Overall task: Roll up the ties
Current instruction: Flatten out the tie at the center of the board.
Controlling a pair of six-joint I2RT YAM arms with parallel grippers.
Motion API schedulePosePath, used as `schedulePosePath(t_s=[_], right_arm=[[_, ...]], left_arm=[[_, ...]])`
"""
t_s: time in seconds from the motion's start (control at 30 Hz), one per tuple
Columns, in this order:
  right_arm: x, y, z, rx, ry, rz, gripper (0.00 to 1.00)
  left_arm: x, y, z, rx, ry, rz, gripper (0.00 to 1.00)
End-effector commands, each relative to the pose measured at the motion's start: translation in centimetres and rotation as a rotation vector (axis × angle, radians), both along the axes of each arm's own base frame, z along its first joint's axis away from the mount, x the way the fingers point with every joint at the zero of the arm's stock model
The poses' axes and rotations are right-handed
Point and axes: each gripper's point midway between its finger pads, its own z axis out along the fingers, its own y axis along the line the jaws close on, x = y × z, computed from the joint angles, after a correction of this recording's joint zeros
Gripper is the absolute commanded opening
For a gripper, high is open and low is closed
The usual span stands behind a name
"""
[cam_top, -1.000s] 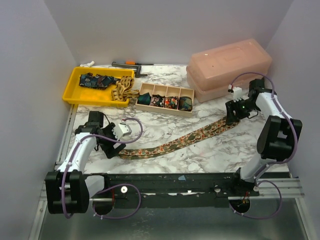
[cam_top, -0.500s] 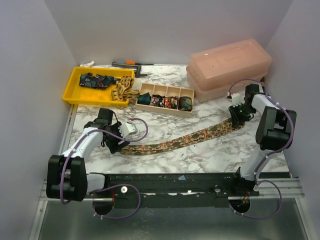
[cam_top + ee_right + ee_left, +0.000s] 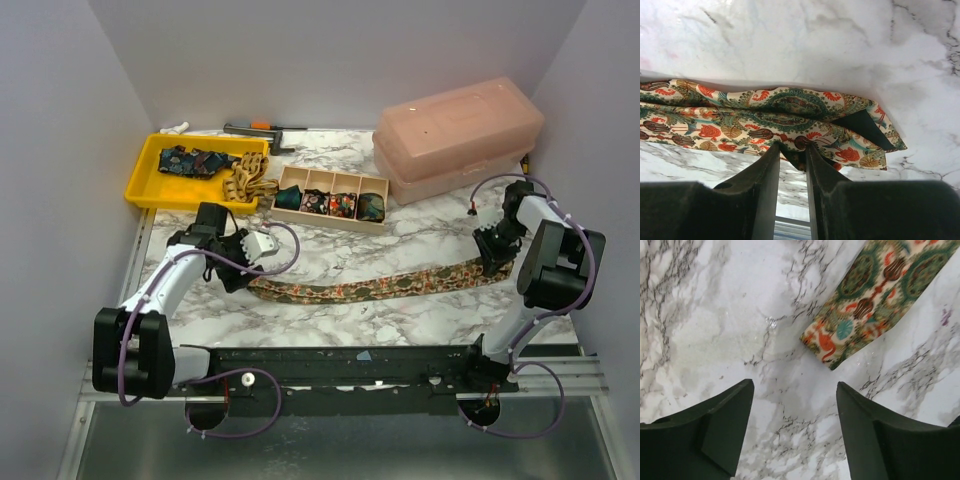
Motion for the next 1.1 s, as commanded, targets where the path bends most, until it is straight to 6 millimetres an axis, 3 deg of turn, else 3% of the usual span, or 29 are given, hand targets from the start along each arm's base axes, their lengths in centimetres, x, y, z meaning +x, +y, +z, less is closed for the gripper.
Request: schedulePosePath(t_s=[0.0,0.13,0.33,0.5,0.63,0.73,0.87,0.97,1.07], right_arm=[[-1.2,0.5,0.7,0.021,0.034,0.003,0.28],[-1.0,0.6,0.3,0.028,0.045,-0.006,0.28],[-1.6,0.1,-0.3,0.001,0.065,0.006,0.27],[-2.4,0.6,-1.0,0.017,0.084,-0.009,0.27],[-2.4,1.2,-1.3,0.049,0.09,-0.034,0.26],[-1.8,1.0,-1.1,0.045,0.077,-0.041,0.25],[-0.4,0.5,-0.2,0.025,0.037,-0.054,0.2],[1.6,0.0,1.1,0.014,-0.019,-0.084,0.14],[3.0,-0.5,2.3,0.003,-0.056,-0.103,0.11]], left_arm=[[-0.2,-4.0,2.1,-0.094,-0.029,-0.097,0.75],[1.1,-4.8,1.0,-0.064,0.017,-0.07,0.73],[0.9,-2.7,-2.6,0.073,0.086,-0.064,0.66],[-0.2,-1.6,-3.8,0.13,0.119,-0.083,0.46],[-0.5,-2.0,-3.5,0.11,0.148,-0.083,0.26],[-0.2,-3.3,-2.1,0.044,0.164,-0.075,0.0],[2.0,-4.7,1.5,-0.067,0.11,0.001,0.0],[4.7,-4.9,5.6,-0.166,0.038,0.093,0.0],[6.0,-4.3,8.8,-0.228,-0.027,0.159,0.0]])
